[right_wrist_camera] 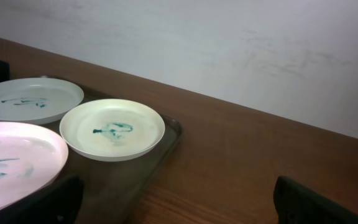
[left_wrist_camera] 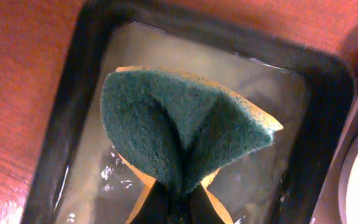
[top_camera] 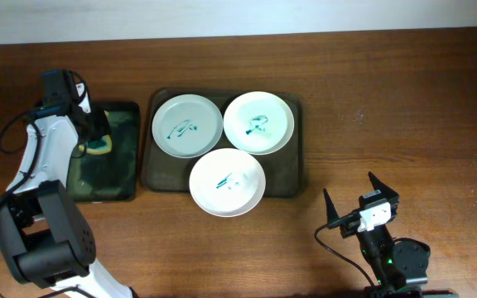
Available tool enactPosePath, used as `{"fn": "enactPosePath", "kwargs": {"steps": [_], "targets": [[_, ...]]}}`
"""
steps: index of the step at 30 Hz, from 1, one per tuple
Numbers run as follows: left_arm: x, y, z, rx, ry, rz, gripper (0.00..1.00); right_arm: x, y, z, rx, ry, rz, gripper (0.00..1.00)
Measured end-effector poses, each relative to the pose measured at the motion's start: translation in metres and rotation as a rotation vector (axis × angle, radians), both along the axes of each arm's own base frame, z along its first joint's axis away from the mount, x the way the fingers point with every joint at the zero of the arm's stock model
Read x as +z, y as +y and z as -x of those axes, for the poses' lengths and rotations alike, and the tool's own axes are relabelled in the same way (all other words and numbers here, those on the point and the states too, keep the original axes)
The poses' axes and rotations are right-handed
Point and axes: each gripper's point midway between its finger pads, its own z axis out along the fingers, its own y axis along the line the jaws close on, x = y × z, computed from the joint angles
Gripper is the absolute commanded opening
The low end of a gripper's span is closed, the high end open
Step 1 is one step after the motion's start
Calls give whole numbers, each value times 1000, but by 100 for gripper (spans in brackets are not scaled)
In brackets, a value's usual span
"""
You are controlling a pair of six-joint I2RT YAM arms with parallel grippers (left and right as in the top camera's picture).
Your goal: Clean dirty plates on tray and stack at the side
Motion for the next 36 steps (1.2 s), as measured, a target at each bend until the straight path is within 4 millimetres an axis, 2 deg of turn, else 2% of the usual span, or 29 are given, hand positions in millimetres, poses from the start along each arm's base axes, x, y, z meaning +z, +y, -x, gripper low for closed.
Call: {"fn": "enactPosePath", "kwargs": {"steps": [3,7,11,17,18,21,24,26,31,33,34,35,36], "targets": [[-2,5,12,88,55,-69,0,0,0,0,0,0,0,98],[0,-13,5,36,37,-40,0,0,0,0,-2,0,0,98],[-2,-17,6,26,42,-19,0,0,0,0,-2,0,0,98],[-8,-24,21,17,107,13,0,0,1,0,6,0,-1,98],[-9,-24,23,17,114,15,0,1,4,1,26,-4,-4,98],[-9,-25,26,16,127,21,0,6,38,15,230,14,-106,98],[-7,-31,26,3,121,52,0,7,68,36,419,194,-429,98],[-5,-33,26,1,115,58,0,16,73,41,456,241,-555,98],[10,-32,25,0,77,51,0,2,76,41,432,416,-678,98],[23,-32,21,-14,38,41,0,17,76,34,412,449,-648,98],[45,-35,15,-44,-34,18,0,29,76,27,404,470,-623,98],[58,-39,11,-68,-73,3,0,43,76,17,400,479,-591,98],[78,-56,5,-134,-132,-16,0,54,77,0,382,558,-548,98]]}}
